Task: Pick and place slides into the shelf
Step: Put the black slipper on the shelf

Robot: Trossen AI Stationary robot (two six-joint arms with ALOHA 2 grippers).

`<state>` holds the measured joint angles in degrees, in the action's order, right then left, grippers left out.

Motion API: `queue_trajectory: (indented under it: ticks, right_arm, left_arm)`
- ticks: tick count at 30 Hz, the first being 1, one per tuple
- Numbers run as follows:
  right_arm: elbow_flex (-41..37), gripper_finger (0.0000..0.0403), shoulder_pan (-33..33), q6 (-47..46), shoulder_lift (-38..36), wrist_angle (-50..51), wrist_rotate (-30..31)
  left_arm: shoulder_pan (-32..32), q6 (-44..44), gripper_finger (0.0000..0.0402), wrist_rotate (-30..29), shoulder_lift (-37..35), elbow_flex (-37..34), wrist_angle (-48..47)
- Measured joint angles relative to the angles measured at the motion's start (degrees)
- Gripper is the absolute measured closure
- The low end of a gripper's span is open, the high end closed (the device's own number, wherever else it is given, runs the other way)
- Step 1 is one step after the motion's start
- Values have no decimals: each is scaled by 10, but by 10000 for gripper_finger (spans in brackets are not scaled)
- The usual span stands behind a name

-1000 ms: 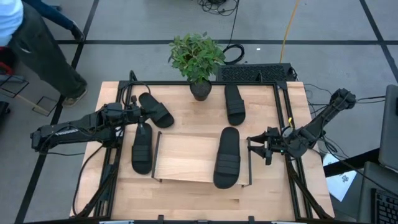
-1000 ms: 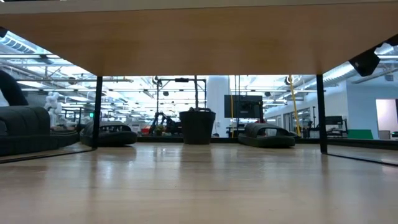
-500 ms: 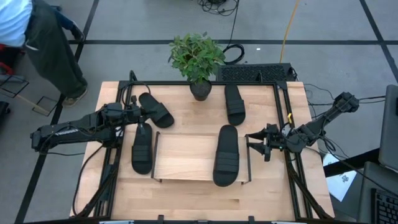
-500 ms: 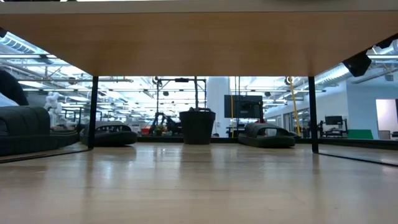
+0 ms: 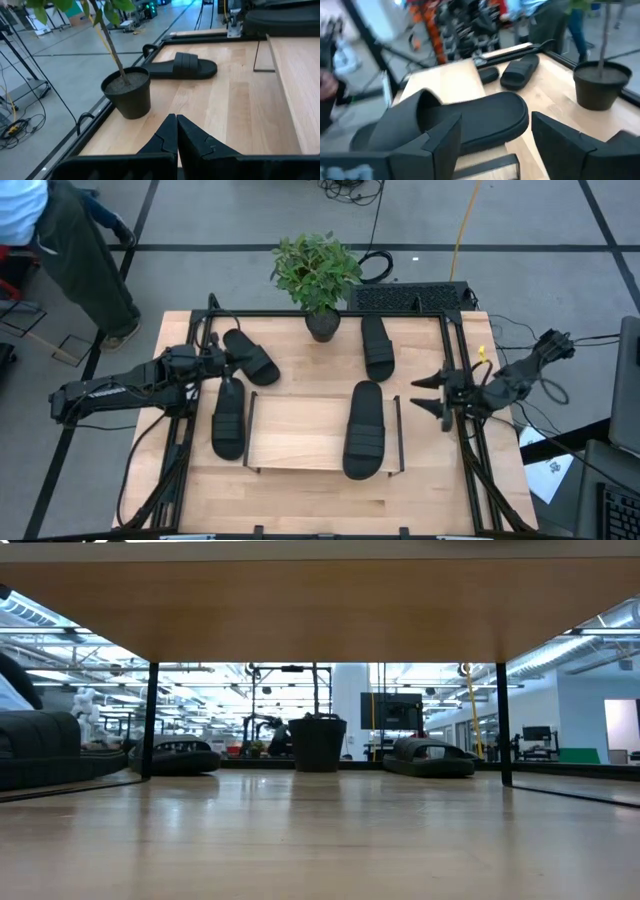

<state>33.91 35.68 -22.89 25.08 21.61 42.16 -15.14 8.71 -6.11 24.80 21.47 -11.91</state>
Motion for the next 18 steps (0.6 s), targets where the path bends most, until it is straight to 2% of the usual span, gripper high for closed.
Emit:
queue_trajectory:
  ticks: [3,8,12,18]
  right_arm:
    - [50,234,0,30,3,75,-10]
    - [87,378,0,117,3,102,0]
    - [87,390,0,156,3,107,62]
    - [87,402,-1,257,-15,137,89]
  left_arm:
    - [0,14,396,-3,0,0,17]
    - [0,45,396,-6,0,0,57]
    - [0,47,396,-27,0,0,81]
    - [0,64,396,-179,-6,0,88]
